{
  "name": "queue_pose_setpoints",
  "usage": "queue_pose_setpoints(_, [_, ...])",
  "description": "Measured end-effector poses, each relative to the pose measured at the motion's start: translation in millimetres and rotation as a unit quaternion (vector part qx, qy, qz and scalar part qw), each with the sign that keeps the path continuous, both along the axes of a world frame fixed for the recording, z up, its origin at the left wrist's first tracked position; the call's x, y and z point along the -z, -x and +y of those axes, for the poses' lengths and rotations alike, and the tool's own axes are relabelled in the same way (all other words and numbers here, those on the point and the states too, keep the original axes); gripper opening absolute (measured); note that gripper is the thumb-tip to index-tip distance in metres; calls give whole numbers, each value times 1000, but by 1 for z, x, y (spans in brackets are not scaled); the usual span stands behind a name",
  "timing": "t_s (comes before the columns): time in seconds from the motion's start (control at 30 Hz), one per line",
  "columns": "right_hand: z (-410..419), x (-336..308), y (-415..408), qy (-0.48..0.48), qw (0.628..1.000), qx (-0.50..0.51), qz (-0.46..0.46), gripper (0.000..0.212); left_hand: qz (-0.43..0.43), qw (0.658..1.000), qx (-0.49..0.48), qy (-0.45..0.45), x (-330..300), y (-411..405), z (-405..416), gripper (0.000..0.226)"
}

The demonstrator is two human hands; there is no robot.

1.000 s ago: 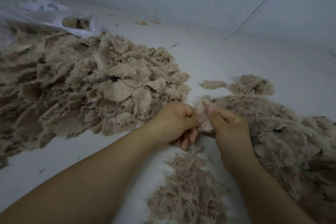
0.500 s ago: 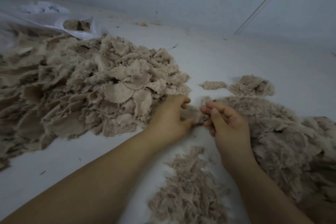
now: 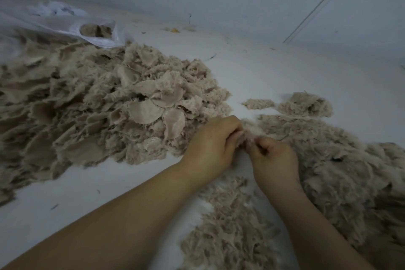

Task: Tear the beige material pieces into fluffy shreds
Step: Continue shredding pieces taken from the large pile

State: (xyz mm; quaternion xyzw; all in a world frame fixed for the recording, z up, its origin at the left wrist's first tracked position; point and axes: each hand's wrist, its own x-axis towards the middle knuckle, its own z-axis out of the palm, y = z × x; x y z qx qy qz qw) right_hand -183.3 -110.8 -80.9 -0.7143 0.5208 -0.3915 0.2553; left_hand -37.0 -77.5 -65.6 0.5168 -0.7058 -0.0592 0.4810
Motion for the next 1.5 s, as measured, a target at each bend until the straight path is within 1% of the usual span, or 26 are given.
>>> queue_pose_setpoints(0.1, [-1, 3, 2, -28, 999, 35, -28, 32, 67, 997, -35, 22, -1, -3, -3, 15])
queue_pose_setpoints(0.17, [-1, 3, 3, -30, 997, 56, -33, 23, 74, 996, -47, 19, -1, -4, -3, 19])
queue_pose_setpoints(0.2, [-1, 2, 3, -29, 997, 63, -37, 17, 70, 996, -51, 18, -2, -4, -2, 23])
queue_pose_setpoints(0.23, [0, 2, 3, -31, 997, 67, -39, 15, 73, 996, -53, 17, -2, -3, -2, 28])
queue_pose_setpoints(0.33, [3, -1, 0, -29, 997, 66, -36, 29, 102, 993, -65, -5, -2, -2, -2, 37])
queue_pose_setpoints(0.4, [7, -3, 0, -27, 997, 11, -76, 49, 114, 991, -46, -46, -1, -2, -2, 31])
queue_pose_setpoints(0.47, [8, -4, -3, -53, 990, -67, -114, 61, 133, 987, 4, -85, -1, 0, -1, 20])
queue_pose_setpoints(0.5, [8, -3, -4, -67, 987, -98, -112, 61, 143, 985, 21, -94, -2, 2, 0, 19])
queue_pose_setpoints(0.57, [8, -2, -5, -74, 987, -113, -90, 44, 160, 982, 21, -95, -3, 5, 0, 17])
queue_pose_setpoints(0.63, [8, -2, -4, -47, 994, -73, -71, 29, 185, 980, -9, -76, -4, 3, 0, 14])
queue_pose_setpoints(0.67, [7, -1, -3, -48, 995, -47, -78, 24, 202, 977, -23, -64, -4, 1, -1, 15])
queue_pose_setpoints(0.73, [5, -1, 0, -61, 994, -4, -89, 20, 222, 973, -45, -43, -4, -5, -2, 17])
queue_pose_setpoints(0.77, [5, -1, 0, -59, 995, 6, -85, 21, 223, 973, -55, -39, -4, -7, -2, 16])
queue_pose_setpoints(0.8, [6, -1, 0, -60, 994, 5, -88, 25, 217, 973, -61, -40, -4, -7, -2, 14])
queue_pose_setpoints(0.87, [8, -2, -2, -68, 988, -16, -136, 25, 193, 978, -64, -36, -4, -5, -1, 10])
queue_pose_setpoints(0.93, [9, -2, -4, -64, 983, -40, -169, 17, 168, 985, -49, -3, -5, -2, 0, 8])
queue_pose_setpoints(1.0, [8, -2, -4, -73, 977, -64, -188, 24, 145, 989, -11, 26, -7, 0, -1, 11])
queue_pose_setpoints(1.07, [7, -4, -4, -104, 968, -80, -213, 29, 136, 990, 21, 13, -8, 0, 0, 17])
queue_pose_setpoints(1.13, [6, -5, -2, -132, 954, -77, -258, 30, 150, 988, 26, -25, -9, -1, 1, 26])
queue_pose_setpoints(1.23, [6, -8, 0, -156, 929, -72, -328, 30, 196, 980, 13, -43, -10, -3, -2, 35])
queue_pose_setpoints(1.33, [8, -12, -2, -164, 912, -80, -367, 34, 265, 960, 60, -64, -9, -4, -3, 35])
queue_pose_setpoints(1.4, [9, -13, -2, -164, 913, -82, -365, 36, 284, 952, 85, -79, -7, -4, -1, 33])
queue_pose_setpoints(1.5, [10, -12, 0, -147, 925, -88, -340, 22, 275, 951, 94, -102, -9, -5, 0, 30])
